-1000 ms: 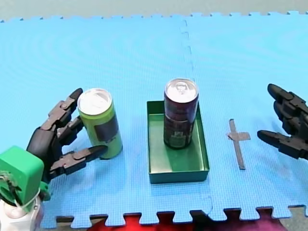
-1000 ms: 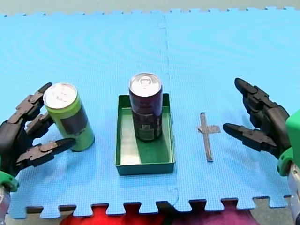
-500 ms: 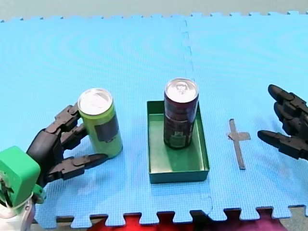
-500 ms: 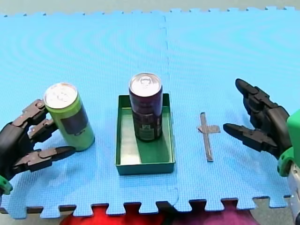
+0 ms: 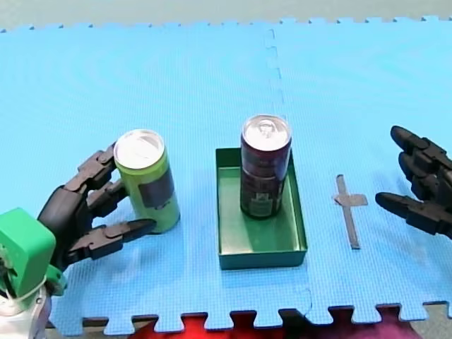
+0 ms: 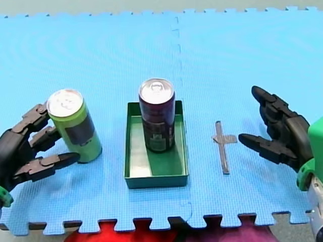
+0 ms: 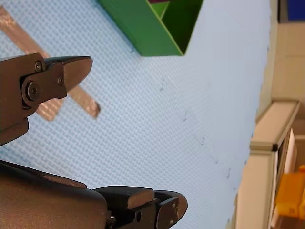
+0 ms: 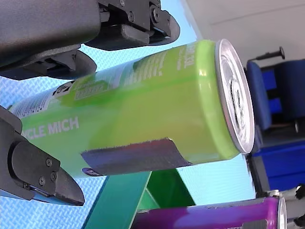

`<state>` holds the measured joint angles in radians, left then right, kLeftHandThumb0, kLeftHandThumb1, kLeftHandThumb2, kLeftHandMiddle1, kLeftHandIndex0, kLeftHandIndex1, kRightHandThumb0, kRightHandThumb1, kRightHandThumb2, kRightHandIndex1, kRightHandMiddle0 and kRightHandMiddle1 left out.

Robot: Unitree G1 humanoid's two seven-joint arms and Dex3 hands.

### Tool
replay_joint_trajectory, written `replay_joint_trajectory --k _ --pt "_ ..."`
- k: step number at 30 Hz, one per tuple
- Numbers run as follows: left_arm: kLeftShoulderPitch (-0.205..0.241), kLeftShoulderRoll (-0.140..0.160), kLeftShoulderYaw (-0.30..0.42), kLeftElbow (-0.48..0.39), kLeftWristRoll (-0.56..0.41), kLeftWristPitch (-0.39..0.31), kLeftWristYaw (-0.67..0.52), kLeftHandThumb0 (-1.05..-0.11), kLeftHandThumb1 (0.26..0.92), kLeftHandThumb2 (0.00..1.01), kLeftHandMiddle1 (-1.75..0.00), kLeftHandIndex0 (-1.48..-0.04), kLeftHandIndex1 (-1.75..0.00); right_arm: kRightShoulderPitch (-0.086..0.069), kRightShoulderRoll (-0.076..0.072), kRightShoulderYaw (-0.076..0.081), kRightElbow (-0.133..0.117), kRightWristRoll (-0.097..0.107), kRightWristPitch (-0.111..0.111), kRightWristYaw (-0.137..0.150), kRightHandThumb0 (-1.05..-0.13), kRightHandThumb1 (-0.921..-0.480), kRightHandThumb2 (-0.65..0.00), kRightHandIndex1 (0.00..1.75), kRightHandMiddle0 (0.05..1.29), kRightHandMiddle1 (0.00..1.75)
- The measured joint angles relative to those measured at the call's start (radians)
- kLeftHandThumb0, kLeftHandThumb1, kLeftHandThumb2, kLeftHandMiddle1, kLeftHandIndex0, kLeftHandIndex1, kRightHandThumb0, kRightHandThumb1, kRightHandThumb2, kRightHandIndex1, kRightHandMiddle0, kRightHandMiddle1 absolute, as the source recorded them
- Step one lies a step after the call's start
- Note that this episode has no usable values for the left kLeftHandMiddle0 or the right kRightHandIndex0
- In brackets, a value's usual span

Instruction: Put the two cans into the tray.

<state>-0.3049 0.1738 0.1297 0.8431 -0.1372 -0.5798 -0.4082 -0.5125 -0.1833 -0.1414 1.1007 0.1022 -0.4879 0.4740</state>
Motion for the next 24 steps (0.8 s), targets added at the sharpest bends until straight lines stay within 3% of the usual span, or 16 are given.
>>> replay_joint_trajectory --k 24 --pt "-0.051 -0.037 0.018 0.040 -0.012 0.057 0.031 -1.048 0.731 0.00 0.00 -0.19 0.00 0.000 -0.002 -0.007 0.017 0.000 -0.007 0.007 -1.048 -0.921 -0.062 0.00 0.24 0.00"
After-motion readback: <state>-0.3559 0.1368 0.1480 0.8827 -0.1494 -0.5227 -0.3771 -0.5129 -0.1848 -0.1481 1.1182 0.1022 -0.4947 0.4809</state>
